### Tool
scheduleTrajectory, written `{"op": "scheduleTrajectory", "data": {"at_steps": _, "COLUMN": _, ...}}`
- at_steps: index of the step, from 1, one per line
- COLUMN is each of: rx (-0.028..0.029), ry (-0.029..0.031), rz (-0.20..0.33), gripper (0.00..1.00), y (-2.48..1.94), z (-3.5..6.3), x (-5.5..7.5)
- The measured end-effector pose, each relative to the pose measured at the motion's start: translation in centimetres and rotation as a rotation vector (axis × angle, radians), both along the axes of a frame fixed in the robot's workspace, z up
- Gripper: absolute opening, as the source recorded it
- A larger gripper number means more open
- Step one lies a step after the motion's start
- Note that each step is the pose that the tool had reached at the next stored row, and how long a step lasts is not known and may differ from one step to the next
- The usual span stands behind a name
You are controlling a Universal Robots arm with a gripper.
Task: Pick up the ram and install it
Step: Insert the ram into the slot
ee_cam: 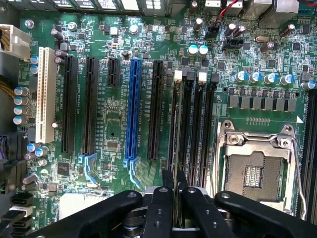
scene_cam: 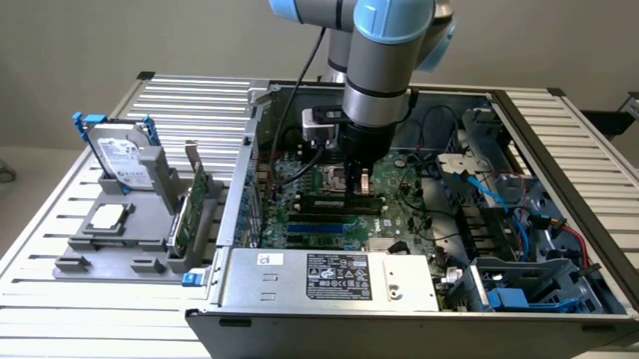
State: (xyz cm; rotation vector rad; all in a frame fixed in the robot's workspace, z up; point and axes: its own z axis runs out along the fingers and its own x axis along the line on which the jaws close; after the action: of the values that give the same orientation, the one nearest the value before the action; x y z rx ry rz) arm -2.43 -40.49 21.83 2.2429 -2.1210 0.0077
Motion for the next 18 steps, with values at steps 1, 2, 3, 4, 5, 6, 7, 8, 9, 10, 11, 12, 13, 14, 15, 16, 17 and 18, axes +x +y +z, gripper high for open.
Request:
{"op": "scheduleTrajectory", "data": {"at_steps": 1, "rx": -0.0002, "ry": 0.0001, "rz": 0.000, "gripper": 0.14, "y": 0.00, "z": 0.00, "x": 0.00}}
{"op": "scheduleTrajectory", "data": {"at_steps": 2, "rx": -0.0004, "ry": 0.0001, "rz": 0.000, "gripper": 0.14, "y": 0.00, "z": 0.00, "x": 0.00}}
{"op": "scheduleTrajectory", "data": {"at_steps": 3, "rx": -0.0005, "ry": 0.0001, "rz": 0.000, "gripper": 0.14, "y": 0.00, "z": -0.01, "x": 0.00}}
{"op": "scheduleTrajectory", "data": {"at_steps": 4, "rx": -0.0006, "ry": 0.0000, "rz": 0.000, "gripper": 0.14, "y": 0.00, "z": -0.01, "x": 0.00}}
{"op": "scheduleTrajectory", "data": {"at_steps": 5, "rx": -0.0007, "ry": 0.0000, "rz": 0.000, "gripper": 0.14, "y": 0.00, "z": -0.02, "x": 0.00}}
{"op": "scheduleTrajectory", "data": {"at_steps": 6, "rx": -0.0009, "ry": -0.0001, "rz": 0.000, "gripper": 0.14, "y": 0.00, "z": -0.03, "x": -0.01}}
{"op": "scheduleTrajectory", "data": {"at_steps": 7, "rx": -0.0012, "ry": -0.0001, "rz": 0.000, "gripper": 0.14, "y": 0.00, "z": -0.04, "x": -0.01}}
{"op": "scheduleTrajectory", "data": {"at_steps": 8, "rx": -0.0015, "ry": -0.0001, "rz": 0.000, "gripper": 0.14, "y": 0.00, "z": -0.05, "x": -0.02}}
{"op": "scheduleTrajectory", "data": {"at_steps": 9, "rx": -0.0017, "ry": -0.0001, "rz": 0.000, "gripper": 0.14, "y": 0.00, "z": -0.06, "x": -0.02}}
{"op": "scheduleTrajectory", "data": {"at_steps": 10, "rx": -0.0018, "ry": -0.0001, "rz": 0.000, "gripper": 0.14, "y": 0.00, "z": -0.07, "x": -0.03}}
{"op": "scheduleTrajectory", "data": {"at_steps": 11, "rx": -0.0021, "ry": 0.0000, "rz": 0.000, "gripper": 0.14, "y": 0.00, "z": -0.07, "x": -0.03}}
{"op": "scheduleTrajectory", "data": {"at_steps": 12, "rx": -0.0021, "ry": 0.0000, "rz": 0.000, "gripper": 0.14, "y": 0.00, "z": -0.08, "x": -0.03}}
{"op": "scheduleTrajectory", "data": {"at_steps": 13, "rx": -0.0021, "ry": 0.0000, "rz": 0.000, "gripper": 0.14, "y": 0.00, "z": -0.08, "x": -0.04}}
{"op": "scheduleTrajectory", "data": {"at_steps": 14, "rx": -0.0021, "ry": 0.0000, "rz": 0.000, "gripper": 0.14, "y": 0.00, "z": -0.08, "x": -0.04}}
{"op": "scheduleTrajectory", "data": {"at_steps": 15, "rx": -0.0020, "ry": 0.0000, "rz": 0.000, "gripper": 0.14, "y": 0.00, "z": -0.09, "x": -0.04}}
{"op": "scheduleTrajectory", "data": {"at_steps": 16, "rx": -0.0020, "ry": 0.0000, "rz": 0.000, "gripper": 0.14, "y": 0.00, "z": -0.09, "x": -0.04}}
{"op": "scheduleTrajectory", "data": {"at_steps": 17, "rx": -0.0020, "ry": 0.0000, "rz": 0.000, "gripper": 0.14, "y": 0.00, "z": -0.10, "x": -0.04}}
{"op": "scheduleTrajectory", "data": {"at_steps": 18, "rx": -0.0020, "ry": 0.0000, "rz": 0.000, "gripper": 0.14, "y": 0.00, "z": -0.10, "x": -0.04}}
